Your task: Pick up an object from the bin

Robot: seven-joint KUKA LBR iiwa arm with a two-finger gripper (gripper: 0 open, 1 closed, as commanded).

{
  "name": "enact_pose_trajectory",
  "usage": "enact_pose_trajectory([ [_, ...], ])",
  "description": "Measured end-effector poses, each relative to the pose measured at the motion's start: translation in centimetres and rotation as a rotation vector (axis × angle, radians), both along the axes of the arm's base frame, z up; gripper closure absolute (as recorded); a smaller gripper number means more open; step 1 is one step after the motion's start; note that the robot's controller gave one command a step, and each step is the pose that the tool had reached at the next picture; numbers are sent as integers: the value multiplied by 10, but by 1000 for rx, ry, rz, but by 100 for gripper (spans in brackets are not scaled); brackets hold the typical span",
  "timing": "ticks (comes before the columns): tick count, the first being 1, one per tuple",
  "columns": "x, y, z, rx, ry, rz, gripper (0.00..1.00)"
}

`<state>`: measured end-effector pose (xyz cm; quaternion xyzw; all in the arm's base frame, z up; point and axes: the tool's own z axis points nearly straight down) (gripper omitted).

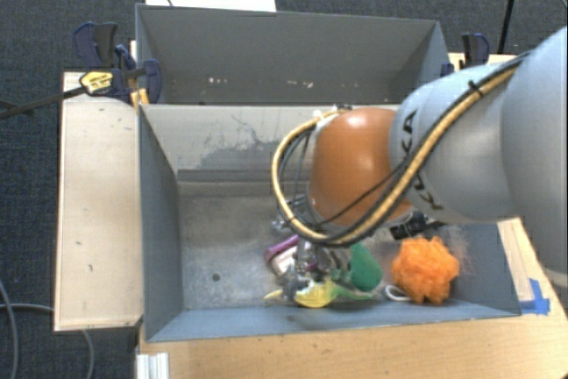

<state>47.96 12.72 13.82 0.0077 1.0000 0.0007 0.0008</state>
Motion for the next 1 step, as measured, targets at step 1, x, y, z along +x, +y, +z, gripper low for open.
enact_pose_trajectory([
  [1,0,0,0,0,0,-1,0],
])
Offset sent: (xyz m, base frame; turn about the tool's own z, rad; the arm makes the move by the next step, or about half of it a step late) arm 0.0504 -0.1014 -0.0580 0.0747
